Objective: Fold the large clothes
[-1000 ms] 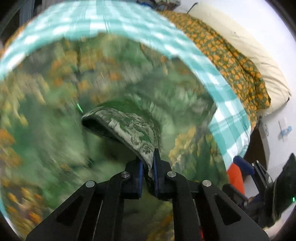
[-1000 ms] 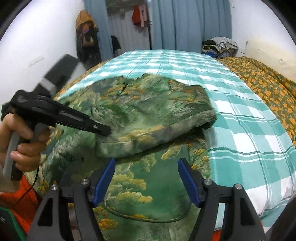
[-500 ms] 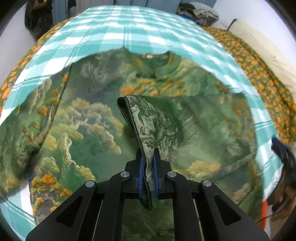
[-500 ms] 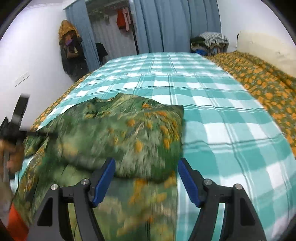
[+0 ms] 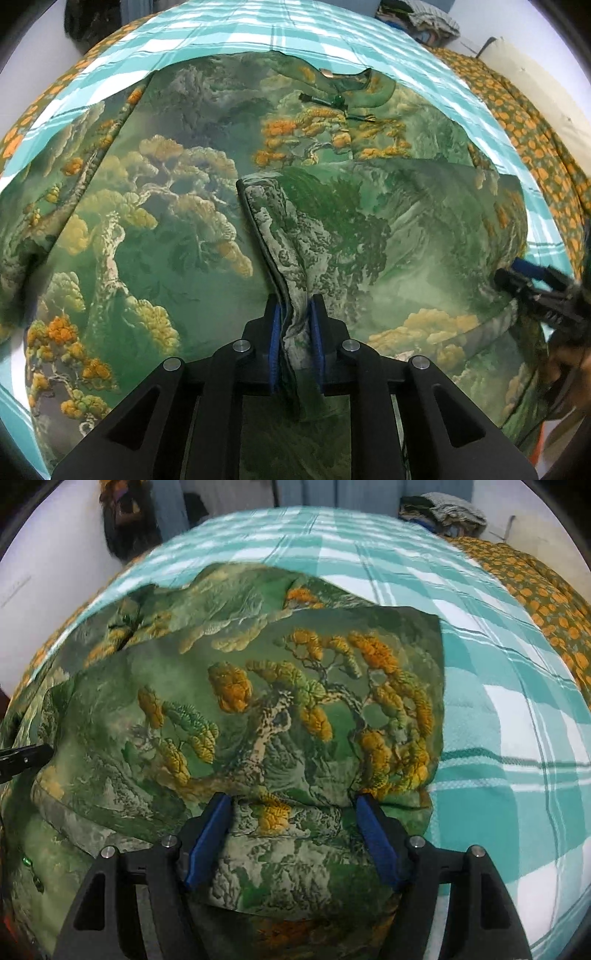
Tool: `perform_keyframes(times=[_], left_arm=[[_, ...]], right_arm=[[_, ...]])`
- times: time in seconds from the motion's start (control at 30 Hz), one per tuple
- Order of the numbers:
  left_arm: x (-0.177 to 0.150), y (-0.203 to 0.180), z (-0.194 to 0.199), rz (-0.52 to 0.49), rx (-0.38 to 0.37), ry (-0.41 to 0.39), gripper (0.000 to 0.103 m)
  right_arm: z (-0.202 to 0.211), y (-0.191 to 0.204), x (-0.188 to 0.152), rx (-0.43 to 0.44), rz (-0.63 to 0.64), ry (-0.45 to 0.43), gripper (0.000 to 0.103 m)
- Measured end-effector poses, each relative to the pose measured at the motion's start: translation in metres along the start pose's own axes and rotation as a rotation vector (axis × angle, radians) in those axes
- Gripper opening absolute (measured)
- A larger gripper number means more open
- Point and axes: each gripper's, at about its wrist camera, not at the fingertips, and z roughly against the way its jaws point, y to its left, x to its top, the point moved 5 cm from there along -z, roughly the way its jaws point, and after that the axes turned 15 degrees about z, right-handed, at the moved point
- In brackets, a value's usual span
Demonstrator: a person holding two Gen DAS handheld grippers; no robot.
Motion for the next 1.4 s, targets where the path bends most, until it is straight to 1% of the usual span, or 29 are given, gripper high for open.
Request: perform_keyframes(times=[0.03,0.07,0.2,0.27,0.33,0.43,0.5,0.53,0.63,0.7,0.83,0.97,1.03,1.1,1.17,1.23,1.27,1.3,1.33,1.4], left_arm=[[-0.001,-0.001,0.000,-0.003,0.001,-0.003,0.015],[-0.002,-0.001,0.000,-0.008,0.003,-0.005,0.015],[-0.003,-0.005,-0.004,-0.018,0.019,-0.014,0.016],[-0.004,-0.006,-0.006,-0.014,0.021,-0.018,0.016],[-0.005,-0.006,-0.007,-0.013,0.023,-0.022,0.017],[-0.006,-0.004,-0.009,-0.001,0.019,-0.022,0.018],[-0.007,-0.004,-0.010,0.001,0.020,-0.023,0.018],[-0.008,-0.003,-0.010,-0.002,0.023,-0.025,0.018],[-0.009,-0.005,-0.012,-0.021,0.035,-0.029,0.018],[-0.009,-0.006,-0.013,-0.031,0.038,-0.031,0.018],[-0.008,-0.005,-0.013,-0.025,0.025,-0.031,0.018],[-0.008,-0.005,-0.013,-0.027,0.024,-0.049,0.018],[-0.009,-0.005,-0.012,-0.033,0.033,-0.060,0.018],[-0.010,-0.006,-0.012,-0.039,0.045,-0.069,0.018],[-0.011,-0.008,-0.010,-0.041,0.055,-0.077,0.018],[-0.012,-0.009,-0.001,-0.036,0.063,-0.093,0.019],[-0.012,-0.008,0.003,-0.032,0.066,-0.098,0.024],[-0.015,-0.005,0.013,-0.024,0.068,-0.107,0.033],[-0.017,-0.003,0.019,-0.016,0.066,-0.115,0.040],[-0.025,0.009,0.039,-0.004,0.042,-0.147,0.066]], right_arm=[[0.003,-0.002,0.006,0.013,0.014,0.022,0.073],[0.007,-0.005,0.013,0.016,0.024,0.024,0.073],[0.022,-0.025,0.051,-0.036,0.023,-0.034,0.073],[0.022,-0.038,0.068,-0.058,-0.015,-0.062,0.073],[0.015,-0.051,0.078,-0.062,-0.072,-0.081,0.073],[-0.014,-0.062,0.081,-0.034,-0.184,-0.059,0.073],[-0.039,-0.061,0.071,-0.007,-0.232,-0.009,0.073],[-0.046,-0.059,0.067,-0.009,-0.232,0.007,0.073],[-0.053,-0.052,0.066,-0.054,-0.189,0.014,0.073],[-0.052,-0.052,0.066,-0.050,-0.180,0.012,0.073],[-0.033,-0.050,0.054,-0.022,-0.189,-0.020,0.073],[0.000,-0.028,0.020,-0.023,-0.116,-0.048,0.073],[0.015,-0.014,-0.005,-0.041,-0.078,-0.049,0.073],[0.020,-0.003,-0.020,-0.066,-0.053,-0.032,0.073],[0.021,0.002,-0.028,-0.096,-0.053,-0.028,0.073],[0.019,0.002,-0.026,-0.116,-0.061,-0.022,0.073],[0.019,0.001,-0.024,-0.126,-0.068,-0.017,0.073],[0.023,0.002,-0.024,-0.137,-0.076,-0.019,0.073],[0.028,0.002,-0.024,-0.149,-0.086,-0.030,0.073],[0.044,0.005,-0.029,-0.166,-0.105,-0.060,0.073]])
